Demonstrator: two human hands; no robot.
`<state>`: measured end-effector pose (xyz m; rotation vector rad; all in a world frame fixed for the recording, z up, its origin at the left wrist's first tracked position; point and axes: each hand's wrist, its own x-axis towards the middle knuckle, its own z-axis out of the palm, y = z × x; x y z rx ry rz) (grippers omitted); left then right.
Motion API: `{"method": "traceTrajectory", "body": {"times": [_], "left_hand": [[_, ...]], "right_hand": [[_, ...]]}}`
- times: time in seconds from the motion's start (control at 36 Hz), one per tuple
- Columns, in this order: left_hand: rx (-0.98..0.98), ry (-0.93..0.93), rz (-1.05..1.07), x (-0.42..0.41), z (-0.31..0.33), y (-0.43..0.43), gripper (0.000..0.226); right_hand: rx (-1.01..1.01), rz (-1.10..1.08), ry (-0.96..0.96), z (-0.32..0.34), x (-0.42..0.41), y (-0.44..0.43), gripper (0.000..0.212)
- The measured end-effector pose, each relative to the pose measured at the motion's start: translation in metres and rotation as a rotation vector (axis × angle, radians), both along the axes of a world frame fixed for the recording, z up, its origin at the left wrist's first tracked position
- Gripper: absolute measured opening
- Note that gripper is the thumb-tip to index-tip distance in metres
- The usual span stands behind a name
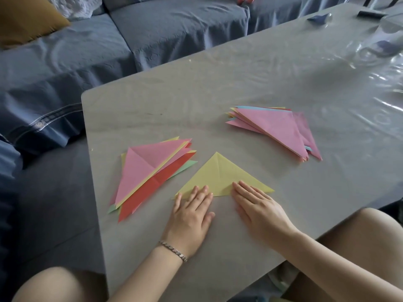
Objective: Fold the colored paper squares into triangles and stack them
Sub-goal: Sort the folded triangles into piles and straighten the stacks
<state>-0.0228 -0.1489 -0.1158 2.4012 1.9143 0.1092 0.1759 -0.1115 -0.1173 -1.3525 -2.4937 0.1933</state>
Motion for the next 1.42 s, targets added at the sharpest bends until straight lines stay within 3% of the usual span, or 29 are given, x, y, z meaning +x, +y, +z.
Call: {"method": "traceTrajectory", "body": {"times": [0.17, 0.44, 0.61, 0.67, 0.75, 0.81, 0.92, 1.03, 1.11, 1.19, 1.33, 1.42], "left_hand": [[-0.045, -0.053, 0.084, -0.016, 0.004, -0.012, 0.061], [0.009, -0.086, 0.264, -0.032, 0.004, -0.016, 0.069], [0.026, -0.093, 0.274, -0.033, 0.008, -0.017, 0.071], [0.036, -0.106, 0.271, -0.033, 0.008, -0.017, 0.070], [0.079, -0.094, 0.267, -0.036, 0.005, -0.015, 0.054], [0.105, -0.085, 0.289, -0.037, 0.006, -0.014, 0.049], [0.252, -0.175, 0.290, -0.047, 0.020, -0.010, 0.038], [0.373, -0.194, 0.313, -0.066, 0.032, 0.006, 0.019], [0.231, -0.212, 0.467, -0.085, 0.033, 0.025, 0.032], [0.046, -0.202, 0.564, -0.099, 0.031, 0.038, 0.044], [-0.017, -0.294, 0.616, -0.106, 0.030, 0.040, 0.042], [-0.030, -0.331, 0.632, -0.108, 0.035, 0.038, 0.044]], "right_hand": [[-0.016, -0.119, -0.013, 0.003, 0.032, -0.007, 0.060], [-0.019, -0.221, -0.021, 0.002, 0.056, -0.016, 0.053], [-0.040, -0.284, -0.022, 0.007, 0.053, -0.015, 0.064], [-0.009, -0.283, -0.009, 0.010, 0.057, -0.014, 0.052], [-0.002, -0.273, -0.019, 0.018, 0.059, -0.007, 0.012], [-0.045, -0.336, -0.028, 0.026, 0.052, -0.002, 0.007], [-0.138, -0.463, 0.014, 0.043, 0.028, 0.013, 0.017], [-0.328, -0.360, -0.117, 0.055, -0.003, 0.030, 0.054], [-0.450, -0.376, -0.214, 0.054, -0.023, 0.040, 0.071], [-0.547, -0.426, -0.233, 0.056, -0.032, 0.051, 0.073], [-0.672, -0.497, -0.134, 0.057, -0.031, 0.059, 0.074], [-0.688, -0.482, -0.108, 0.053, -0.028, 0.057, 0.064]]}}
